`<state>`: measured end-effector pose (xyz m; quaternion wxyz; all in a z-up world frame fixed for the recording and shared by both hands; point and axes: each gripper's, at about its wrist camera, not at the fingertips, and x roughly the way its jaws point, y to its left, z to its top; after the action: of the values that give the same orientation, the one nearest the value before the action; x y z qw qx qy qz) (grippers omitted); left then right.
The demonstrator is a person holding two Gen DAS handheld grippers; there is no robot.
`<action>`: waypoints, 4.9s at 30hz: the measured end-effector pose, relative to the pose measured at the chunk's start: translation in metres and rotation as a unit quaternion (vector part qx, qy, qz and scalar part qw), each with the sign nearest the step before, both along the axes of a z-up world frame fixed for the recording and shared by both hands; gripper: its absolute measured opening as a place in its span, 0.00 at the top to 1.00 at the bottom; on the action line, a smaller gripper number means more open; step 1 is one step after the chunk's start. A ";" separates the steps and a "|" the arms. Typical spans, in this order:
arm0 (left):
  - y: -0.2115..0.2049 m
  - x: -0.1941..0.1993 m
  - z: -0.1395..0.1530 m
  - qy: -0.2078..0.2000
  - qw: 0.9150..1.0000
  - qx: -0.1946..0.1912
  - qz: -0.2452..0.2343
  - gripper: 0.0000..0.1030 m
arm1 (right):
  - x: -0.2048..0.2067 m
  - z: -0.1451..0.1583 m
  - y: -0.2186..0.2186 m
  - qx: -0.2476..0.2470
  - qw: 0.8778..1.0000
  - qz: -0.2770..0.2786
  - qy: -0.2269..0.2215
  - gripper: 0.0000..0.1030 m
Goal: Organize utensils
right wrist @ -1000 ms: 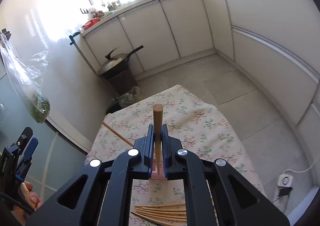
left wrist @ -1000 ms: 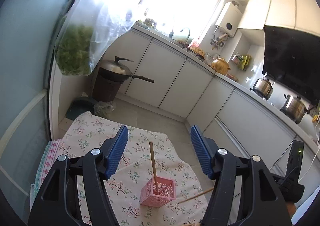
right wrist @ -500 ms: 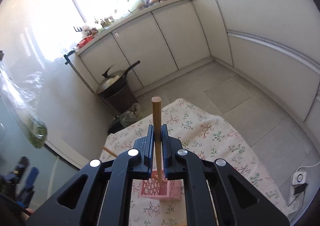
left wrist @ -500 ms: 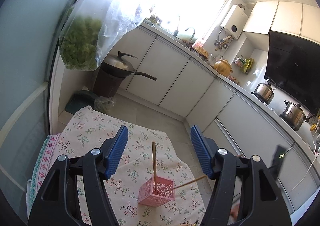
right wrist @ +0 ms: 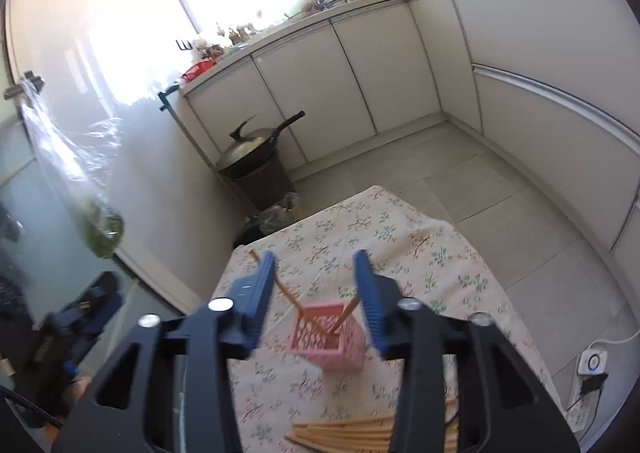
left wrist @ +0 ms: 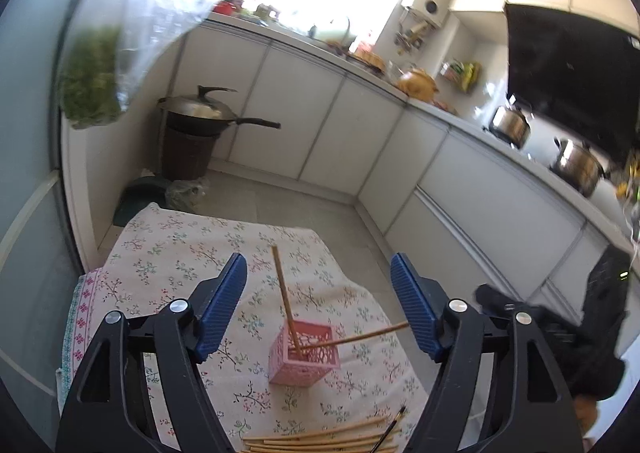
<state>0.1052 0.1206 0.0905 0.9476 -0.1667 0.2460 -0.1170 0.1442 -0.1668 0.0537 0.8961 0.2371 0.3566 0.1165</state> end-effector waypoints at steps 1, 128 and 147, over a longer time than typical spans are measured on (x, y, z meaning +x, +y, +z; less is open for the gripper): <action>-0.007 -0.001 -0.002 0.001 1.000 0.011 -0.009 0.28 | -0.011 0.001 -0.008 0.015 1.000 0.003 0.000 0.31; 0.042 -0.053 -0.017 0.056 0.991 0.072 -0.093 0.94 | -0.053 -0.236 0.113 -0.208 0.820 0.468 0.254 0.65; 0.061 -0.058 -0.006 0.034 0.997 0.061 -0.034 0.94 | -0.037 -0.249 0.196 -0.226 0.812 0.494 0.216 0.62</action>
<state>0.0469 0.1820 0.0842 0.9426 -0.1041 0.2902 -0.1282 0.1071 0.0287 -0.1955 0.6463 -0.1607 0.6264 0.4051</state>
